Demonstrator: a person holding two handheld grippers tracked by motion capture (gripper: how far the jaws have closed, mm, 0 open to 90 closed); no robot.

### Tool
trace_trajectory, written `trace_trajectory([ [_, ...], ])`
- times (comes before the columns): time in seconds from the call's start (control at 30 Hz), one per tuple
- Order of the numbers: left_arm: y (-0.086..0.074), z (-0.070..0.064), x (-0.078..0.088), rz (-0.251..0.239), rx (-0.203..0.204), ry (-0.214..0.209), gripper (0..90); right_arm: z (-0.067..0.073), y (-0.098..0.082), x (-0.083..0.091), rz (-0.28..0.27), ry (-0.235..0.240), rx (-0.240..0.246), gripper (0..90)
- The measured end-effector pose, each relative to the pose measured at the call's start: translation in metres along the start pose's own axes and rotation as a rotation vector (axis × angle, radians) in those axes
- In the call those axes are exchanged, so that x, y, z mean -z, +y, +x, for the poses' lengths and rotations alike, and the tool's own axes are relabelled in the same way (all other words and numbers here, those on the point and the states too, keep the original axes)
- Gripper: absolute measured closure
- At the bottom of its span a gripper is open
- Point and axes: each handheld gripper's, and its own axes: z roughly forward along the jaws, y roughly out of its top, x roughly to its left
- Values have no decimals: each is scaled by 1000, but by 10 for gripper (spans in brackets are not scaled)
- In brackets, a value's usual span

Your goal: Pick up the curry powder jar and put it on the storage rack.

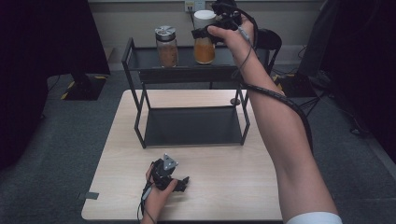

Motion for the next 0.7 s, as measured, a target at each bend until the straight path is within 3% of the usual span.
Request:
trace_trajectory([
  [0.4,0,0,0,2,-2,0,0,-5,-6,-1,8,-12,7,348],
  [0.7,0,0,0,1,-2,0,0,-2,-9,-1,5,-22,14,319],
])
